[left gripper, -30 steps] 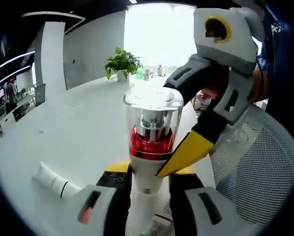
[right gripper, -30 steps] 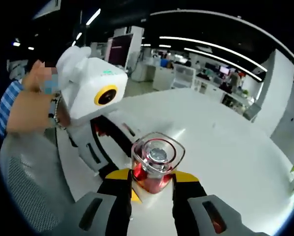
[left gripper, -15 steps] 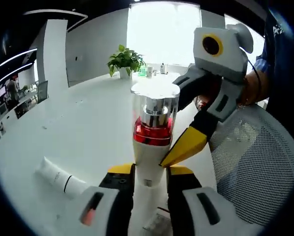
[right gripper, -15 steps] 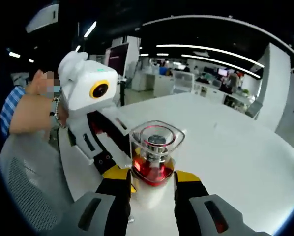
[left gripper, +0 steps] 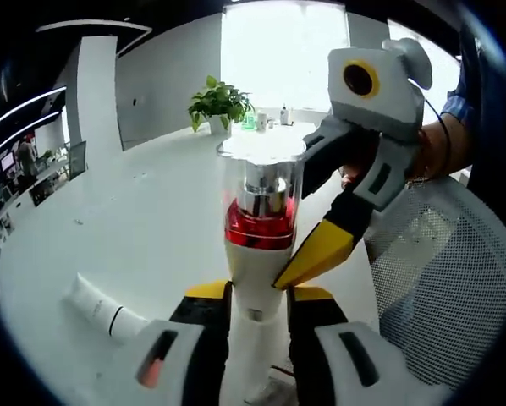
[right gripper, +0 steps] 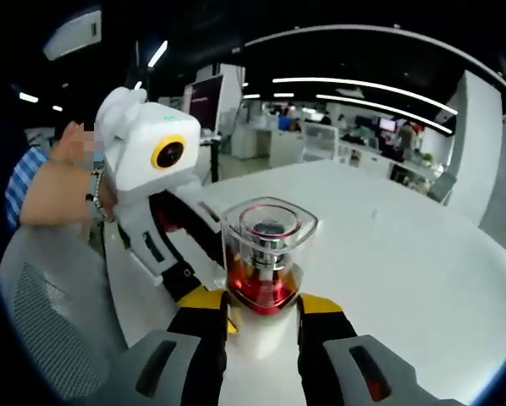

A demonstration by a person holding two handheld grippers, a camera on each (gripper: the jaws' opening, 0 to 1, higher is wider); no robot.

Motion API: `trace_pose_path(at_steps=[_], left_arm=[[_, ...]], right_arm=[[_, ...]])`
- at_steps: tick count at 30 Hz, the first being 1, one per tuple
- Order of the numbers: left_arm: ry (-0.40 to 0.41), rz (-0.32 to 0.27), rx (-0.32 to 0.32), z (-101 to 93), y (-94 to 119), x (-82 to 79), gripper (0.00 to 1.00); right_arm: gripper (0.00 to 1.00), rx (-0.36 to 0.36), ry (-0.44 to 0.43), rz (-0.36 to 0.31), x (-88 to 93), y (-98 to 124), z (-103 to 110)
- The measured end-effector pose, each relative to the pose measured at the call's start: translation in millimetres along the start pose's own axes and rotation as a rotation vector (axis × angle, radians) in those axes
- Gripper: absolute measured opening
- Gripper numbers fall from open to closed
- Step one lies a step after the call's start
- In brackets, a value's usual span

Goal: Arrange the skincare products in the storage area until every visible bottle or jar stands upright without overlapping.

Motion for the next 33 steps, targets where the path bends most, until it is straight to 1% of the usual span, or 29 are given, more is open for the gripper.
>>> trace_pose_path(at_steps=[2,5,8,10,11,12,15,16,17,18,20,23,26,27,30,32,33], left_arm=[[0.009,0.007,0.006,1.0,3,0.4,0.24],[0.029,0.018,-0.003,7.4,12,1.3,0.26],[0.051,0.025,-0.036,17.4,23,2.5,0.26],[0.086,0.015,-0.075,27.4,30,4.5,0.26],[0.105,0.019,-0.097,31.7,32,6.8,0.26],[0.138,0.035,-0.132,38.3,34,11.5,0.25],[0.186,0.06,-0.2,50.2,35,20.0,0.23],[0.186,0.06,-0.204,51.5,35,20.6,0.23],[0.203,0.061,-0.219,53.3,35,21.6,0.23],[0.215,0.063,-0.224,53.8,35,22.2,0.22],[0.228,0.069,-0.248,56.6,36,23.4,0.22],[0.245,0.07,-0.295,63.0,39,22.9,0.21],[0.249,0.07,-0.346,70.5,47,19.2,0.21],[0.246,0.068,-0.361,72.5,50,17.3,0.21],[0.263,0.046,-0.445,81.9,68,8.0,0.21],[0.279,0.029,-0.486,85.4,78,2.7,0.21],[0.29,0.017,-0.511,87.1,86,-1.2,0.22]], right_arm=[[0.27,-0.001,-0.007,0.012,-0.4,0,-1],[0.3,0.004,-0.005,0.019,-0.3,3,-2],[0.31,-0.004,-0.023,0.003,-3.6,8,-5],[0.32,-0.015,-0.064,-0.038,-9.4,12,-7],[0.33,-0.016,-0.072,-0.042,-9.8,13,-8],[0.34,-0.018,-0.083,-0.049,-10.4,14,-9],[0.35,-0.028,-0.11,-0.063,-12.6,16,-9],[0.36,-0.037,-0.125,-0.072,-14.3,17,-8],[0.37,-0.047,-0.141,-0.088,-17.0,18,-7],[0.38,-0.054,-0.153,-0.11,-21.2,20,-6],[0.4,-0.064,-0.162,-0.129,-27.7,23,-7],[0.41,-0.075,-0.185,-0.17,-40.1,27,-9],[0.41,-0.072,-0.207,-0.224,-61.7,31,-18],[0.41,-0.071,-0.207,-0.23,-67.3,30,-22],[0.4,-0.055,-0.195,-0.24,-88.9,22,-37],[0.38,-0.038,-0.184,-0.22,-97.7,15,-46],[0.38,-0.039,-0.179,-0.205,-104.8,8,-52]])
Point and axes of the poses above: the point that each gripper's makers call its tool centre point, and the gripper's own axes: y roughly backward along the fingers, z roughly to its left, x roughly out of its underside, the point moved 4 cm from there along y, roughly backward along the fingers, and after that the axes turned 4 degrees about -z, right-handed, at the moved point
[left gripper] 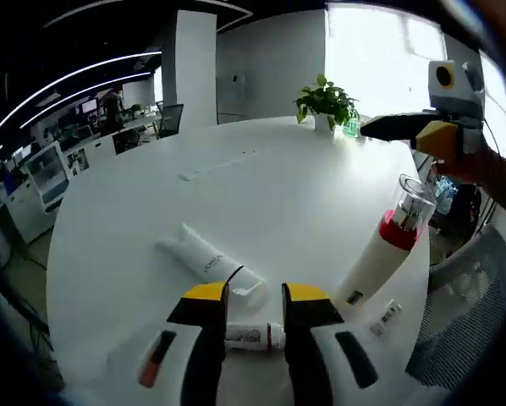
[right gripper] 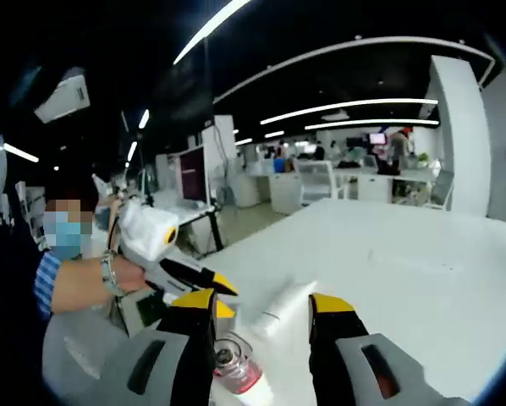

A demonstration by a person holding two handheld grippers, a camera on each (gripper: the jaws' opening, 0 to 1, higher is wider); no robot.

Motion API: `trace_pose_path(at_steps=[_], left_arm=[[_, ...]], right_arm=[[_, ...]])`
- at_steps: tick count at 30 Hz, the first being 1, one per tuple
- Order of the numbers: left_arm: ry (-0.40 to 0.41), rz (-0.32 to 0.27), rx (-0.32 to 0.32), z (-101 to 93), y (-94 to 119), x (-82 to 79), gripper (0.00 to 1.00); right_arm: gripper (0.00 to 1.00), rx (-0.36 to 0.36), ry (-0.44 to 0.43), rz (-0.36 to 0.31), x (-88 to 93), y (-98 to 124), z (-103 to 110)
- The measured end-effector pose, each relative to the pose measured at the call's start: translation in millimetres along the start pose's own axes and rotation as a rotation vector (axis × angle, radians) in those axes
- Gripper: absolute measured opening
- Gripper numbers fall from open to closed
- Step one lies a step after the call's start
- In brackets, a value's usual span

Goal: Arrange the skincare products in the storage area until every visible bottle or jar stands upright without overlapping.

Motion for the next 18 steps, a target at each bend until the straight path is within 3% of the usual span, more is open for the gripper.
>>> trace_pose_path(at_steps=[4,6,8,14,18], left_arm=[[0.066,-0.031,-0.08,8.9,24,-7.8,0.26],[0.086,-0.043,-0.1,8.2,36,-3.6,0.26],[0.098,-0.037,-0.107,5.4,44,2.8,0.26],[0.119,-0.036,-0.141,2.4,56,21.0,0.25],[0.104,-0.029,-0.142,6.9,53,24.0,0.24]], right_arm=[[0.41,-0.018,-0.038,0.061,-18.2,-32,-10],[0.43,-0.03,-0.066,0.101,-20.0,-47,-11],[0.44,-0.034,-0.041,0.145,-21.4,-65,-12],[0.39,-0.004,-0.003,0.323,-4.7,-109,-12],[0.36,0.026,0.008,0.485,17.0,-141,-11]])
Point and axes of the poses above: the point that each gripper's makers call its tool centre point, and the gripper's own axes: y roughly backward along the fingers, z roughly to its left, x roughly out of its underside, the point moved 4 cm from there along y, roughly backward along the fingers, and after that the axes turned 4 degrees about -z, right-handed, at the moved point
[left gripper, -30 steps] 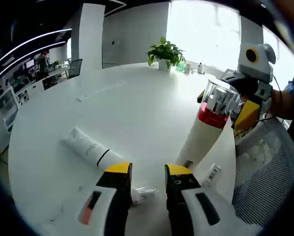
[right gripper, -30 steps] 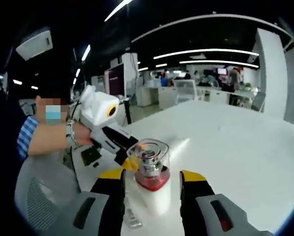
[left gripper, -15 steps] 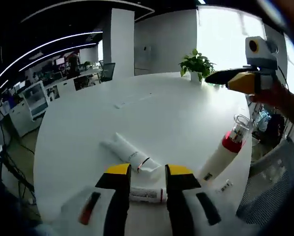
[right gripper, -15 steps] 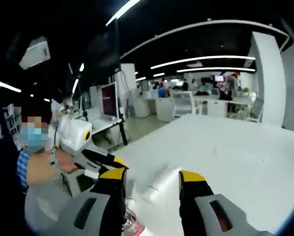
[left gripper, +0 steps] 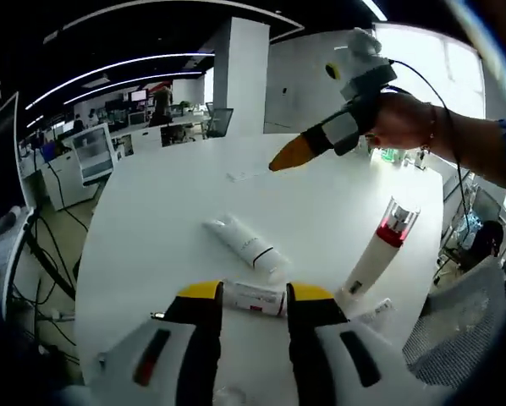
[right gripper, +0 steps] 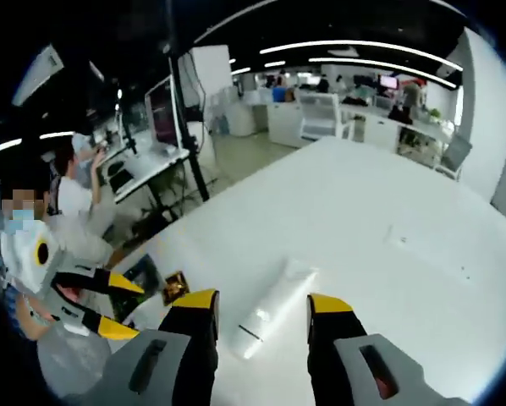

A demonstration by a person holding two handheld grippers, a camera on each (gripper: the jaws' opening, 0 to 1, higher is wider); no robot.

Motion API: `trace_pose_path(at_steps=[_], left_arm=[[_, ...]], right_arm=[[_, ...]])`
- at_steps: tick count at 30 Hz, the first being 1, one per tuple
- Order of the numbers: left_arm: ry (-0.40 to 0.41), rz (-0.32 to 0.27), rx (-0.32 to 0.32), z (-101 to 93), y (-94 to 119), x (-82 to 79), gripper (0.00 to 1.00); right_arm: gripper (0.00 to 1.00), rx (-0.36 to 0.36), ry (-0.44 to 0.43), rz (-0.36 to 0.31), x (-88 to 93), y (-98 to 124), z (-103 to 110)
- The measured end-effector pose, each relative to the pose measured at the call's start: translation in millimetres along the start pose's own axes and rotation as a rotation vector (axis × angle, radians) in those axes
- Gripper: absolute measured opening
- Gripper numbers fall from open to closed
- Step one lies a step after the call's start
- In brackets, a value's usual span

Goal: Arrange the skincare products in the storage area until every visible bottle or jar stands upright without overlapping.

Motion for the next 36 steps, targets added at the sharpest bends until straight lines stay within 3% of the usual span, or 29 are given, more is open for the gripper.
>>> trace_pose_path(at_steps=[3,9,12,15,21,23,29,33,36], left_arm=[[0.084,0.041,0.019,4.4,-2,10.6,0.25],[0.136,0.021,-0.013,22.6,4,10.6,0.25],[0.137,0.027,-0.01,24.3,3,11.3,0.25],[0.122,0.03,-0.003,25.2,2,11.1,0.24],[0.123,0.017,0.013,23.3,2,6.8,0.24],[0.124,0.015,0.017,22.8,1,6.1,0.24],[0.123,0.024,0.019,22.4,1,7.4,0.24],[0.134,0.018,0.028,21.4,0,5.7,0.24],[0.136,0.023,0.032,20.5,-2,6.0,0.24]], right_arm=[[0.35,0.024,-0.043,0.087,2.3,-28,1],[0.37,0.123,-0.041,0.244,16.6,-77,-9],[0.38,0.163,-0.033,0.358,31.5,-99,-12],[0.35,0.21,-0.004,0.429,40.0,-110,-15],[0.34,0.216,0.001,0.476,46.9,-120,-14],[0.32,0.224,0.029,0.522,52.3,-120,-17],[0.32,0.182,-0.074,0.511,60.8,-123,-19],[0.29,0.146,0.004,0.512,60.5,-122,-15],[0.26,0.142,0.016,0.531,60.8,-122,-13]])
Point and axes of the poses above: the point that each gripper's makers call its tool centre point, and the gripper's own axes: y roughly backward along the fingers, z roughly to its left, x roughly out of its underside, the point moved 4 cm from there along y, roughly backward along the fingers, and after that the axes turned 4 degrees about -z, right-handed, at the moved point
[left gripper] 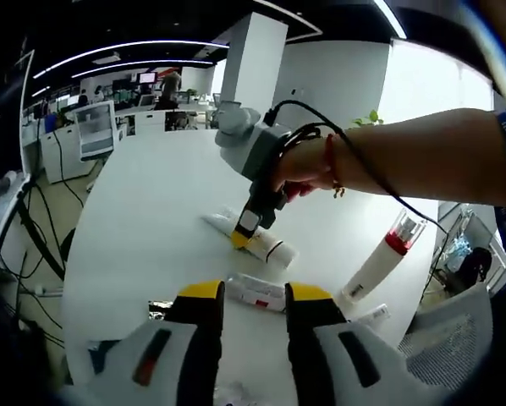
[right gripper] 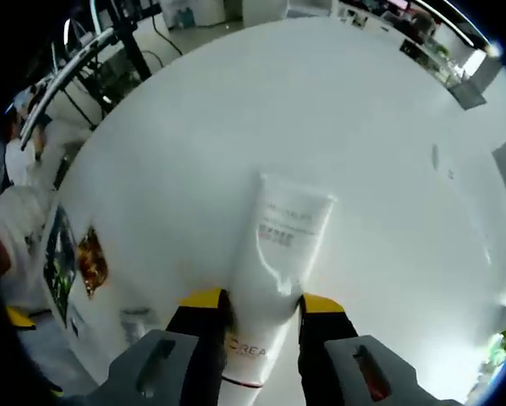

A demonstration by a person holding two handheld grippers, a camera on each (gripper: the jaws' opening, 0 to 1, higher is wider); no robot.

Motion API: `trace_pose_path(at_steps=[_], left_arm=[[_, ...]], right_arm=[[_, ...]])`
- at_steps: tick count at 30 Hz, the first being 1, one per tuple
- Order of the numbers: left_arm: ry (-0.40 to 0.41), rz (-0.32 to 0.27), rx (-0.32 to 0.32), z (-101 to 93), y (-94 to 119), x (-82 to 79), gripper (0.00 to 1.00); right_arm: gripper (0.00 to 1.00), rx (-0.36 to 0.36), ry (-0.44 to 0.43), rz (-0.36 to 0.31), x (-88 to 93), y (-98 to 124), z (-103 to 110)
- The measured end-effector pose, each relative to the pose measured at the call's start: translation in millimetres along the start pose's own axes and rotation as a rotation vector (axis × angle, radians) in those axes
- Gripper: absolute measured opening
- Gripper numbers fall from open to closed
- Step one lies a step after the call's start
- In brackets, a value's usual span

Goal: Arrange the skincare products in the storage area until every visible bottle or jar stands upright without overlapping.

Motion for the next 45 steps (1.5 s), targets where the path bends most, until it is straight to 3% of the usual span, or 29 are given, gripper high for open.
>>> trace_pose_path(at_steps=[7,14,20,28,33,40,45], left_arm=[[0.015,0.001,0.005,0.3,1,1.1,0.23],[0.044,-0.011,0.023,-1.9,2,-1.1,0.23],[0.083,-0.005,0.034,-2.0,-1,0.8,0.22],[0.135,-0.008,0.069,-8.8,-3,1.9,0.22],[0.179,-0.017,0.079,-9.2,-3,2.0,0.22],[0.357,-0.086,0.164,-14.1,-3,-6.7,0.25],[0.473,-0.185,0.226,-15.5,1,-21.2,0.22]], right_arm=[[0.18,0.012,0.117,0.015,0.7,3,8],[0.14,-0.014,0.168,0.054,17.4,10,10],[0.13,-0.05,0.178,-0.005,22.5,24,8],[0.14,-0.088,0.239,-0.18,28.3,64,15],[0.14,-0.099,0.308,-0.3,35.9,95,33],[0.14,-0.104,0.366,-0.461,41.2,136,63],[0.15,-0.03,0.474,-0.555,45.9,158,81]])
Point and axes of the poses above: the point that each gripper's makers call its tool centre point, and the gripper's own axes: y roughly backward along the fingers, z roughly to its left, x roughly out of its underside, the point moved 4 cm from there along y, roughly backward along the fingers, and after that the axes turned 4 degrees about -z, right-handed, at the moved point
